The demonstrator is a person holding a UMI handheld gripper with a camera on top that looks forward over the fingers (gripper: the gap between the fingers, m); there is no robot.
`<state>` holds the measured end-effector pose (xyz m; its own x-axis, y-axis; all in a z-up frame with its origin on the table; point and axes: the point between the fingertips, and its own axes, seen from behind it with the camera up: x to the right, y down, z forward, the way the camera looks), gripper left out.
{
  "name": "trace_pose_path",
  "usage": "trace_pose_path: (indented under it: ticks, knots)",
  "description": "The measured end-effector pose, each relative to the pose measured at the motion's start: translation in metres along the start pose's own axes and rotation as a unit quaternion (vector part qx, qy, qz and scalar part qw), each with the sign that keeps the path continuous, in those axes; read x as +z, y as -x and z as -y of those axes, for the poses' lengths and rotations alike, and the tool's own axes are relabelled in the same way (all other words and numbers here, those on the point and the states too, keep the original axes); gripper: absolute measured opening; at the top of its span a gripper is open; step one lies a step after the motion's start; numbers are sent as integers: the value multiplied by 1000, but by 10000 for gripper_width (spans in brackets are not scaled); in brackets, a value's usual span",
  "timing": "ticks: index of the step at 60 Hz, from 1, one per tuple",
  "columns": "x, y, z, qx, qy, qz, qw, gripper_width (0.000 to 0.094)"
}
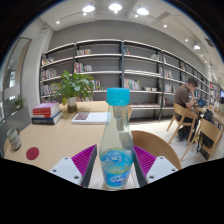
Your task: Pour water
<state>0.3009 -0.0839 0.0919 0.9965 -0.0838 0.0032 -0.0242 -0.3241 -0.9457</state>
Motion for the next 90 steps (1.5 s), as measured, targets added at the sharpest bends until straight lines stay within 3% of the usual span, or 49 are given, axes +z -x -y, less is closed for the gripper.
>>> trace_pose_path:
  ticks: [4,19,34,48,64,81,90]
  knots:
    - [7,-3,1,4,-12,-5,1000,549]
    - [8,-2,5,-10,-47,-26,998,364]
    - [13,22,14,-97,-45,-62,992,363]
    - [2,140,82,-316,-47,-60,946,361]
    - [12,302,107,-600,-53,-37,797,362]
    - [8,402,106,-818,-81,-47,567,362]
    - [19,436,104,-887,-124,-67,440,362]
